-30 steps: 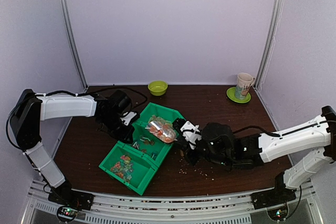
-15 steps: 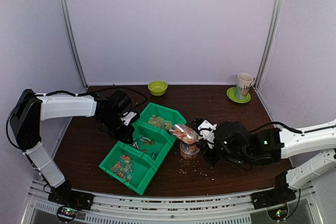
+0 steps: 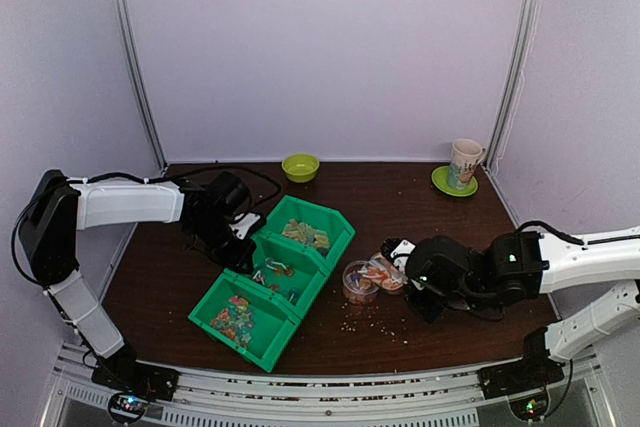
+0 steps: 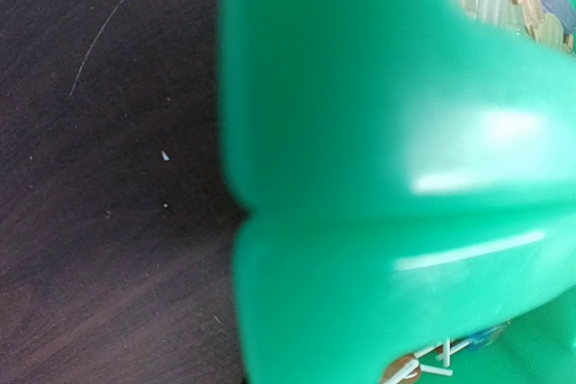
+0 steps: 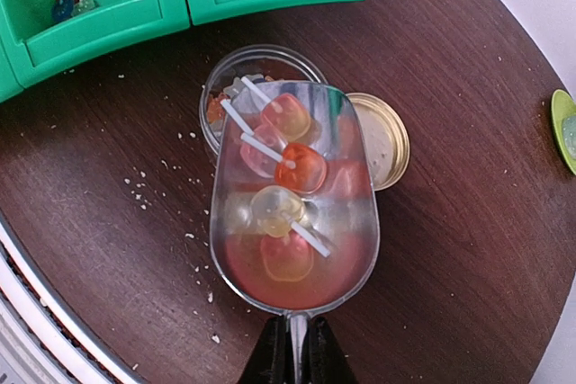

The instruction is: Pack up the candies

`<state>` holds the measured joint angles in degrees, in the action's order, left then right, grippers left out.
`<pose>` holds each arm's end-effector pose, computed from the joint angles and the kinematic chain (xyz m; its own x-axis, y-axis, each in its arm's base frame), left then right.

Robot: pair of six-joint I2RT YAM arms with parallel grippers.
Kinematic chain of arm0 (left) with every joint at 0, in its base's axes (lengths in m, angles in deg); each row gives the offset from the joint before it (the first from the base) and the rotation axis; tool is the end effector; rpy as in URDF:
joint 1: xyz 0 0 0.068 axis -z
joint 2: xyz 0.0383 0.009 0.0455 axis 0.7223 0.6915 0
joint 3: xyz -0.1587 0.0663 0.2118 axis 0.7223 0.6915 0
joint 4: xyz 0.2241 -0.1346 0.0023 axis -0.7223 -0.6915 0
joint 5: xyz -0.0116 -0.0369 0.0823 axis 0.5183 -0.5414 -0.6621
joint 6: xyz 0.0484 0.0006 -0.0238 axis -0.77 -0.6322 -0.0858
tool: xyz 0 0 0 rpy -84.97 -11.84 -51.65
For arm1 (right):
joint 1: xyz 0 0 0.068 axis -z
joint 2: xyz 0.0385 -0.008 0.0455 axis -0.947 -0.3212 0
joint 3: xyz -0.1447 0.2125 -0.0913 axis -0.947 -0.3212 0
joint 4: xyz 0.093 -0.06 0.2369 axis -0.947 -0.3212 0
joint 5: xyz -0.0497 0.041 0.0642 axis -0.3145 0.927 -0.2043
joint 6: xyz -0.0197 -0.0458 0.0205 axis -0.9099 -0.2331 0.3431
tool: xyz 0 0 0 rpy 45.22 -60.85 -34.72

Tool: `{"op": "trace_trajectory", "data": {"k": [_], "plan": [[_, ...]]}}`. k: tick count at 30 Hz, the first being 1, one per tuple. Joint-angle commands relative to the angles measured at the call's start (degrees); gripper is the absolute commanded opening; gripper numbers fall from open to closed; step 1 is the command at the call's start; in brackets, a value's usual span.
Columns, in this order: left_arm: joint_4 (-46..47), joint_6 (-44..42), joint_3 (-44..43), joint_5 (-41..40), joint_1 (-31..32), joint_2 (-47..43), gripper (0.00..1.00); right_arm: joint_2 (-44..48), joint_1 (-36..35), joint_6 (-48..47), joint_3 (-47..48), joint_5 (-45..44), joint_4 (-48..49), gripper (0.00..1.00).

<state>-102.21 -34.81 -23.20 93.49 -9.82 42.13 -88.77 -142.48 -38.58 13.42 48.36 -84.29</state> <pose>0.2515 -0.1933 0.1926 -0.9283 0.2924 -0.2297 0.3472 0.9028 -0.2539 0.0867 0.2152 0.2444 -0.5041 -0.6225 -0.5987 -0.7035 0.6981 -0.1334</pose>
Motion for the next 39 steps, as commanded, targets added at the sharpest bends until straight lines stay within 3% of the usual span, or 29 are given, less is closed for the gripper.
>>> {"op": "trace_trajectory", "data": {"k": [1, 21, 39], "plan": [[3.4, 0.3, -2.7, 3.0, -0.3, -1.3, 0.0, -2.5, 0.4, 1.4, 4.4, -2.0, -7.6, 0.0], [3.3, 0.3, -2.7, 3.4, -0.3, -1.4, 0.0, -14.8, 0.3, -4.9, 16.7, -3.2, -19.5, 0.0], [3.3, 0.3, -2.8, 3.6, -0.3, -1.0, 0.0, -15.8, 0.2, -8.8, 23.9, -6.9, -25.2, 0.0]]}}
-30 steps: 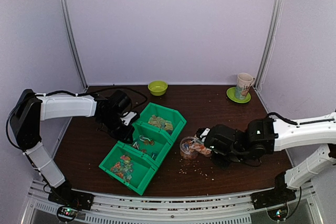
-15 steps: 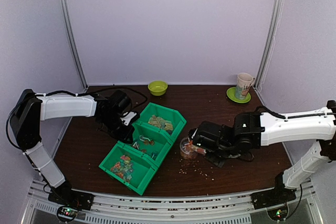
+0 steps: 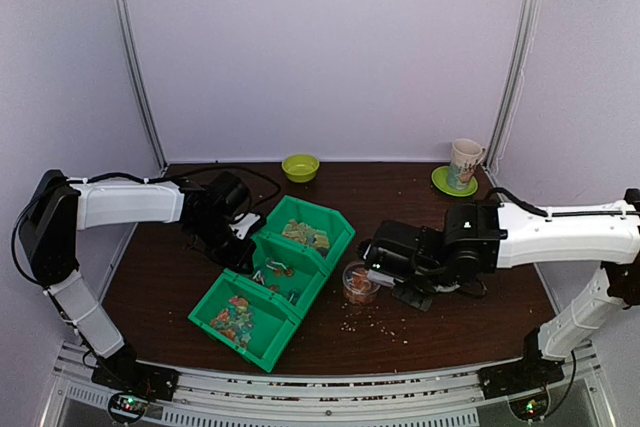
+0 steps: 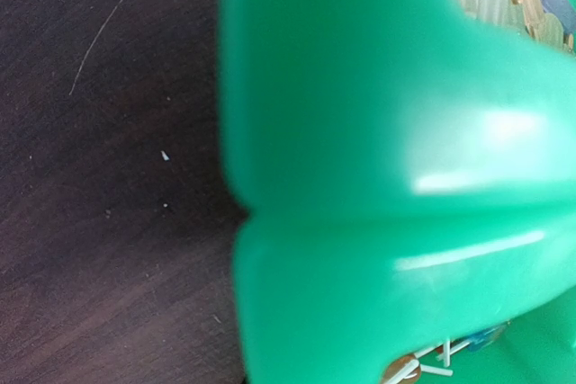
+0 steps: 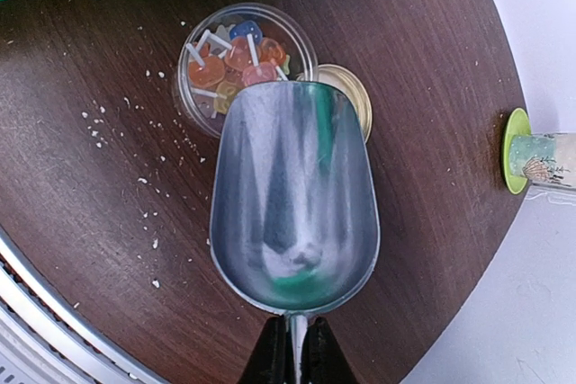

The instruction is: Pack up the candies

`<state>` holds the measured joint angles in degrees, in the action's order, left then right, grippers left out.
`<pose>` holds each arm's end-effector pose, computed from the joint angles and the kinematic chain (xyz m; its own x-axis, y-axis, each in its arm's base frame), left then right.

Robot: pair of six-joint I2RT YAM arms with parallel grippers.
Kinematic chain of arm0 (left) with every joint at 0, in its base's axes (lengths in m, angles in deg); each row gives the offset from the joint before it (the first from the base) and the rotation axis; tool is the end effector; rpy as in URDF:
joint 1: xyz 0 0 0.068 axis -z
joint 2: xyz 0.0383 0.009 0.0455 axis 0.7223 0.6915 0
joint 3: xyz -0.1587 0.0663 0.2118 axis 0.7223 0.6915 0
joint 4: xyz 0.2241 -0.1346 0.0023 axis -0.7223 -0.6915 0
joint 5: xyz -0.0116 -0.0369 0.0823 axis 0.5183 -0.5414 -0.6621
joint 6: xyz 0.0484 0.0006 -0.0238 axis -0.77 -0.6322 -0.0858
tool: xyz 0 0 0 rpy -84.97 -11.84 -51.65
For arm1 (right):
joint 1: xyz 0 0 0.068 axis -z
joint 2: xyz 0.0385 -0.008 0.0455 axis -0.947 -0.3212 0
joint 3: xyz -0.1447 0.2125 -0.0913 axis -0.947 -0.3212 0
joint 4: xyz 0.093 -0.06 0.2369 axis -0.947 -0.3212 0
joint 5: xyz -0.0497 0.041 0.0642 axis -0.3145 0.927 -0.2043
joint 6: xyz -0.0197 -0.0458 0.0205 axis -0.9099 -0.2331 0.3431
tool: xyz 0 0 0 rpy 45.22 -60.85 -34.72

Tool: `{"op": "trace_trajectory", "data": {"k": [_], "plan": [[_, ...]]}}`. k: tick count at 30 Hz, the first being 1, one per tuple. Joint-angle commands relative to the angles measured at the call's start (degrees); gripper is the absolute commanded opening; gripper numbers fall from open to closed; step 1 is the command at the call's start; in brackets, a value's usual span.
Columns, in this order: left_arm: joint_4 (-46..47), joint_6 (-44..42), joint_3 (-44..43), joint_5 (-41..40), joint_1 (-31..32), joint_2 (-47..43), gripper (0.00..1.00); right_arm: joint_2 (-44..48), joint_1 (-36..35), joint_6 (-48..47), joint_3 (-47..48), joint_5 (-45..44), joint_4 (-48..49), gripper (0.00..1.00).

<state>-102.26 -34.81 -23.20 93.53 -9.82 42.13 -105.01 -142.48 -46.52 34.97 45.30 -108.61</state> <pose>0.2514 -0.1932 0.1926 -0.9285 0.2926 -0.2287 0.3471 0.9027 -0.2543 0.1015 0.2533 0.2720 -0.4445 -0.8479 -0.2889 -0.7719 0.5262 -0.3568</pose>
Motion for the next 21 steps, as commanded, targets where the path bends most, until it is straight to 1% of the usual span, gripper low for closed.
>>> {"op": "trace_trajectory", "data": {"k": [1, 8, 15, 21], "plan": [[3.3, 0.3, -2.8, 3.6, -0.3, -1.0, 0.0, 0.0, 0.2, -0.9, 2.5, -4.5, -0.6, 0.0], [3.3, 0.2, -2.8, 3.3, -0.3, -1.1, 0.0, -5.4, 0.3, -2.4, 5.1, -4.4, 0.2, 0.0], [3.2, 0.2, -2.9, 3.5, -0.3, -1.1, 0.0, -8.6, -0.1, -6.4, 7.3, 0.3, 0.1, 0.0], [3.2, 0.2, -2.8, 3.6, -0.3, -1.0, 0.0, -12.7, -0.1, -8.2, 8.0, 1.4, 0.5, 0.0]]}}
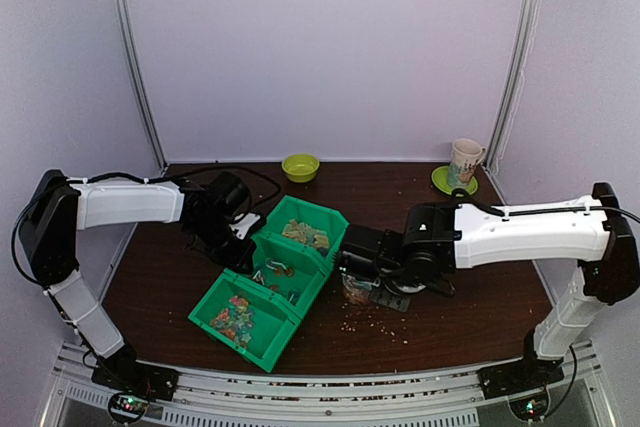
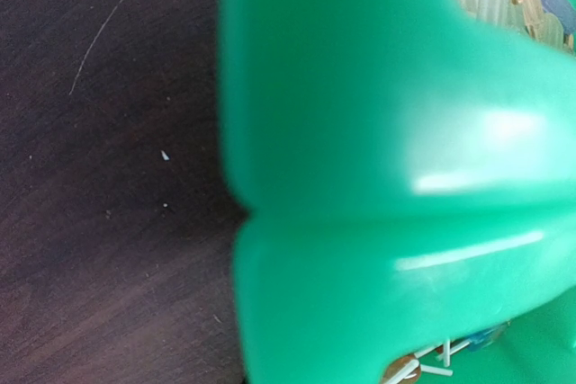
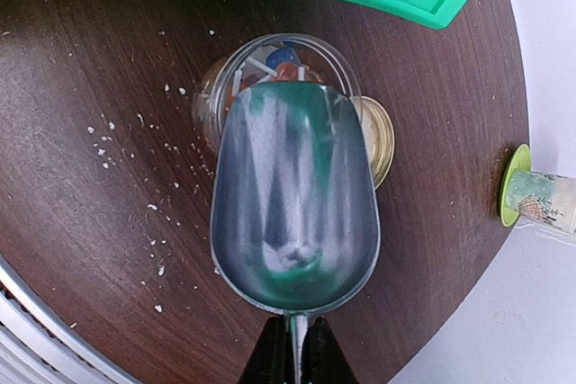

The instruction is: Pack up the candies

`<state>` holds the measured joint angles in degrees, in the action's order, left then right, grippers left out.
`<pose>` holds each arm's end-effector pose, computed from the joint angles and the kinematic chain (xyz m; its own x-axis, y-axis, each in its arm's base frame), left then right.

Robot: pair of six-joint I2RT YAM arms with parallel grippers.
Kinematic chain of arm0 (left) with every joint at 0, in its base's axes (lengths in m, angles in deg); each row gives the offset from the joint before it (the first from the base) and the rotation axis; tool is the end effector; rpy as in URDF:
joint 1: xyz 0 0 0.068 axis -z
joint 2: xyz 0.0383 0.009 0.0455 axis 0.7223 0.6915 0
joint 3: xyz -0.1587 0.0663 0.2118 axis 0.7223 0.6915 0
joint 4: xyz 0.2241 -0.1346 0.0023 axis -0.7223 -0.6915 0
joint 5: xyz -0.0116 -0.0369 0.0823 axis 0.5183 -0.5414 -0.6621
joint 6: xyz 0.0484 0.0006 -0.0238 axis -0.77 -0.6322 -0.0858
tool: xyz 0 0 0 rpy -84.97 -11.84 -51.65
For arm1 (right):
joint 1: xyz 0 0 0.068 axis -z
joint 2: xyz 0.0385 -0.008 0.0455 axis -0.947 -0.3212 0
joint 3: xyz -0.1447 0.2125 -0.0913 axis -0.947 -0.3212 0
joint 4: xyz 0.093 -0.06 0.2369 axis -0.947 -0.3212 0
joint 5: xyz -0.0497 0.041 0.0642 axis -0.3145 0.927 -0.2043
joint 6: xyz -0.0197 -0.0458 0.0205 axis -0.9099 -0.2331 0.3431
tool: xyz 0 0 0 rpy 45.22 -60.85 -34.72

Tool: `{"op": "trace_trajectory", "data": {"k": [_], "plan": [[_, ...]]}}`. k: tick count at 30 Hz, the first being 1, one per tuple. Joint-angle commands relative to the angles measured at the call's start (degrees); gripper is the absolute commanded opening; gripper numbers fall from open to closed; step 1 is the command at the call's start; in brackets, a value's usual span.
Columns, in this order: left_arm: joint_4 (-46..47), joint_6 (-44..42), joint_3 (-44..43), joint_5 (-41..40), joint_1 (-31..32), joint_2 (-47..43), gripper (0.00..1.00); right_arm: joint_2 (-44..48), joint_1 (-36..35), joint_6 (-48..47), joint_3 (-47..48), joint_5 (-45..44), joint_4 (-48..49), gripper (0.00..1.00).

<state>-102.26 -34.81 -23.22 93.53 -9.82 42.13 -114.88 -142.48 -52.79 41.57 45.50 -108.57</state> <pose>0.2514 -0.1933 0.1927 -0.9284 0.2925 -0.2290 0.3471 0.9026 -0.2544 0.1140 0.2903 0.2566 -0.3616 -0.9121 -0.1931 -0.8244 0.4096 -0.3906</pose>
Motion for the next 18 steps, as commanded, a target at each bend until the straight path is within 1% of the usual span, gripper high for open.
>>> {"op": "trace_trajectory", "data": {"k": [1, 6, 16, 18], "plan": [[3.3, 0.2, -2.8, 3.6, -0.3, -1.0, 0.0, -3.4, 0.0, -2.1, 1.6, 1.3, 0.2, 0.0], [3.3, 0.2, -2.8, 3.7, -0.3, -1.0, 0.0, -4.7, 0.4, -1.7, 2.4, 0.0, -1.4, 0.0], [3.2, 0.2, -2.9, 3.7, -0.3, -1.0, 0.0, 1.4, 0.7, -0.8, 6.8, -5.5, -3.6, 0.0], [3.2, 0.2, -2.9, 3.7, -0.3, -1.0, 0.0, 2.3, 0.7, -1.4, 7.0, -5.3, -3.7, 0.0]]}}
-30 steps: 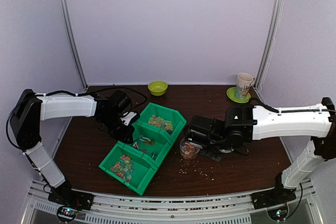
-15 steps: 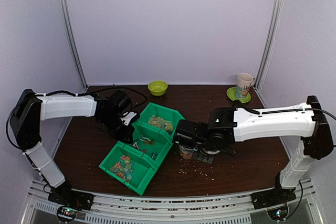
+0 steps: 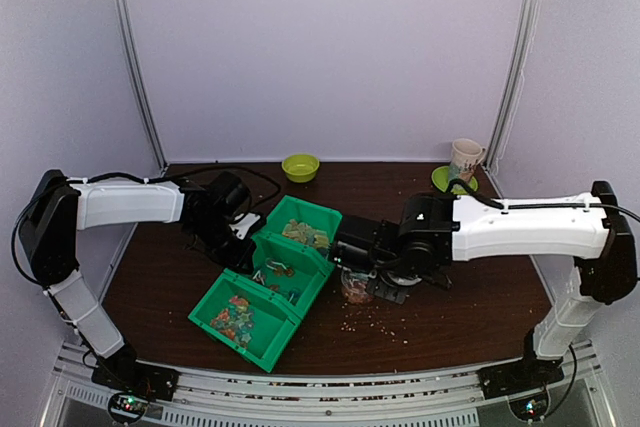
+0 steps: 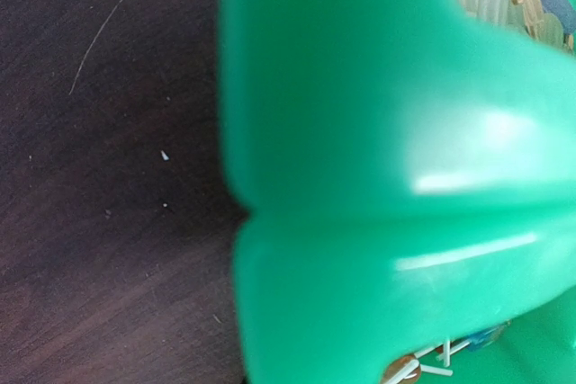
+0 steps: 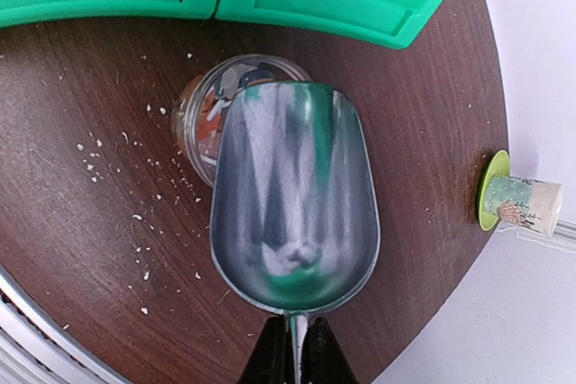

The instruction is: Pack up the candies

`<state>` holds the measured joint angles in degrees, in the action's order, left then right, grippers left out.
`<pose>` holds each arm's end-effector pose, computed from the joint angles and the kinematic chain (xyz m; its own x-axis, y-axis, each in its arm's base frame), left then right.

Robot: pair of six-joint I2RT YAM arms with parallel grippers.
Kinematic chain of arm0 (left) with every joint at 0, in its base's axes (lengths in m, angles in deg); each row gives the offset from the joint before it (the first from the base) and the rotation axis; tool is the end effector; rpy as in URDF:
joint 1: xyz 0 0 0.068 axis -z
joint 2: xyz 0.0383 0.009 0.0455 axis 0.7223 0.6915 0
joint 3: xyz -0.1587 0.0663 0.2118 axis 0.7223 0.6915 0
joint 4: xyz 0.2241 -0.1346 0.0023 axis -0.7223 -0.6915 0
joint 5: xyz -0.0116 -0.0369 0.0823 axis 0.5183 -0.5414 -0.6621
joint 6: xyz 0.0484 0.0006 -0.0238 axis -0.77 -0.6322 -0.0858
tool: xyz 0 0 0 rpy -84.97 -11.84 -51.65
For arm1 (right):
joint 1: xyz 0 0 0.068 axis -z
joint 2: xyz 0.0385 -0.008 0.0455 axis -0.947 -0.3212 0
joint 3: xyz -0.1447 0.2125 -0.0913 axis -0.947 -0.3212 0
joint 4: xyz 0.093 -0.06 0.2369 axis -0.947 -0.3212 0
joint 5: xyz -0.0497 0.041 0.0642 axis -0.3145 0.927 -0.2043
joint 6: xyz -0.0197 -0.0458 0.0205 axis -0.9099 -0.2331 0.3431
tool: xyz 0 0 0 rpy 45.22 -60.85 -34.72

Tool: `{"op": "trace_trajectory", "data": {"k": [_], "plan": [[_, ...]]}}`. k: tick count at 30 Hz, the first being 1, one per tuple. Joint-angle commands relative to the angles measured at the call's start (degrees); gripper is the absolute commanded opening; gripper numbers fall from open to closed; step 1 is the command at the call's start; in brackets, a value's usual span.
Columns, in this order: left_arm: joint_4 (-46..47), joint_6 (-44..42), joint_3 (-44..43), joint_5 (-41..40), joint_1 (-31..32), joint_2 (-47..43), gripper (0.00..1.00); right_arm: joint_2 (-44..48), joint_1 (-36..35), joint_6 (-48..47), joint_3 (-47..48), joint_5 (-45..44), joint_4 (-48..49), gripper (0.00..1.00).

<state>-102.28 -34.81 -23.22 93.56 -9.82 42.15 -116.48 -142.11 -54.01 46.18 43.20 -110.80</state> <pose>0.2514 -0.1933 0.1926 -0.9286 0.2927 -0.2282 0.3471 0.9026 -0.2547 0.1201 0.2977 0.2700 -0.3485 -0.9159 -0.1993 -0.8093 0.4013 -0.4289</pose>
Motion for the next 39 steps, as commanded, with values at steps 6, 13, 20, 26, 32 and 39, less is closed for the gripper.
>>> {"op": "trace_trajectory", "data": {"k": [6, 13, 20, 26, 32, 39], "plan": [[3.2, 0.2, -2.8, 3.7, -0.3, -1.1, 0.0, 3.0, 0.4, -1.0, 1.9, -0.9, -1.9, 0.0], [3.2, 0.2, -2.9, 3.6, -0.3, -0.9, 0.0, 2.4, 0.4, -1.9, 0.8, 2.8, -2.0, 0.0], [3.2, 0.2, -2.9, 3.8, -0.3, -0.6, 0.0, 1.2, 0.4, -2.4, 0.5, 5.9, -0.3, 0.0], [3.2, 0.2, -3.0, 4.0, -0.3, -0.4, 0.0, -0.1, 0.4, -1.9, -0.5, 4.2, -0.1, 0.0], [3.2, 0.2, -3.0, 4.1, -0.3, -0.1, 0.0, -0.6, 0.6, -1.6, -0.9, 2.7, -0.6, 0.0], [3.2, 0.2, -3.0, 4.2, -0.3, 0.0, 0.0, -1.7, 0.6, -2.4, -1.8, 2.5, -1.8, 0.0]]}}
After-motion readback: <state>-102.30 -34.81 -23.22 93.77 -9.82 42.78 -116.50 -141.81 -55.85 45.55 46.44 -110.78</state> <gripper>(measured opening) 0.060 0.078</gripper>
